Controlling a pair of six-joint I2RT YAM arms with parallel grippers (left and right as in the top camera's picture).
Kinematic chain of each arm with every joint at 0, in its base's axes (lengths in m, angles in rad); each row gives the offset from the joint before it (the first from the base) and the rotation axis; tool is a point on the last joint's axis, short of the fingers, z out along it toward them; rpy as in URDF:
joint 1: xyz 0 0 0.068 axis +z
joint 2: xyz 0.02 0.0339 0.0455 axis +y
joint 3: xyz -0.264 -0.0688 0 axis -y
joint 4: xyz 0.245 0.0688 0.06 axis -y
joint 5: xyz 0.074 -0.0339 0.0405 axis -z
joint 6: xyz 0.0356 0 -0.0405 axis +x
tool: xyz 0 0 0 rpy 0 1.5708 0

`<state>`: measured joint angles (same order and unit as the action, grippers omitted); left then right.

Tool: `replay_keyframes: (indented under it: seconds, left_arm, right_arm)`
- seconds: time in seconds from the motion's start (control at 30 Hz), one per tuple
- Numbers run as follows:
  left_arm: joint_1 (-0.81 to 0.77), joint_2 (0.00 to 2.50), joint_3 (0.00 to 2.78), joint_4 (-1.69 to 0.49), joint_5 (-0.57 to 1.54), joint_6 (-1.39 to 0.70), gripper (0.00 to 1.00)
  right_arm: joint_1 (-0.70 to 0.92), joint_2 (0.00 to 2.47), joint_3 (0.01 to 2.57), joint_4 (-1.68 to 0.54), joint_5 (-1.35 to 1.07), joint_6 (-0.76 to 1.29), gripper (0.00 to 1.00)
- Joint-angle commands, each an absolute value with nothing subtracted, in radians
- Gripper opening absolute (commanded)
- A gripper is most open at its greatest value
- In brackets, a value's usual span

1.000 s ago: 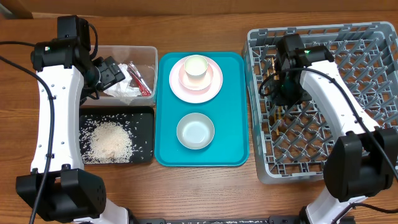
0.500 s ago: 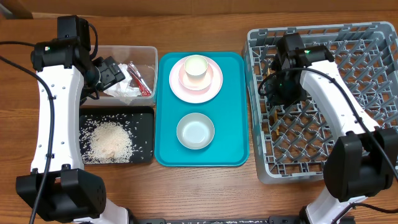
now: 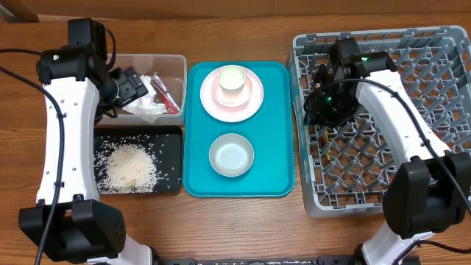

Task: Sort waste into correct bins and load items into the dishwasher
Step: 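Open the right gripper and withdraw it from the rack, then reach the right gripper left toward the small white bowl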

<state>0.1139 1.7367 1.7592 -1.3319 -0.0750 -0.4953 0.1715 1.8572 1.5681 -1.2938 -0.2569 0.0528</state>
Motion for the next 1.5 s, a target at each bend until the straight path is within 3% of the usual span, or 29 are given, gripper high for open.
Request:
replay_keyframes:
  seconds: [0.0, 0.2, 0.37, 0.67, 0.97, 1.23, 1.47]
  left_arm:
    - [0.117, 1.734, 1.781, -1.331, -0.078, -0.494, 1.00]
    - [0.117, 1.734, 1.781, -1.331, -0.078, -0.494, 1.00]
    - [0.117, 1.734, 1.781, -1.331, -0.078, -0.494, 1.00]
    - [0.117, 1.734, 1.781, -1.331, -0.078, -0.494, 1.00]
    - [0.117, 1.734, 1.781, -1.331, -0.078, -0.494, 1.00]
    - [0.117, 1.734, 1.781, -1.331, -0.078, -0.494, 1.00]
    - [0.117, 1.734, 1.781, -1.331, -0.078, -0.494, 1.00]
  right_arm:
    - [0.170, 1.858, 1.540, -1.286, -0.290, 0.056, 0.43]
    - [0.175, 1.858, 1.474, -1.246, -0.294, 0.110, 0.41]
    - [0.201, 1.858, 1.454, -1.219, -0.294, 0.139, 0.31]
    - [0.289, 1.858, 1.454, -1.187, -0.294, 0.184, 0.23]
    - [0.334, 1.858, 1.454, -1.187, -0.289, 0.187, 0.24]
    - [0.322, 1.857, 1.457, -1.206, -0.184, 0.186, 0.31]
    - [0.285, 1.857, 1.613, -1.266, -0.186, 0.183, 0.35]
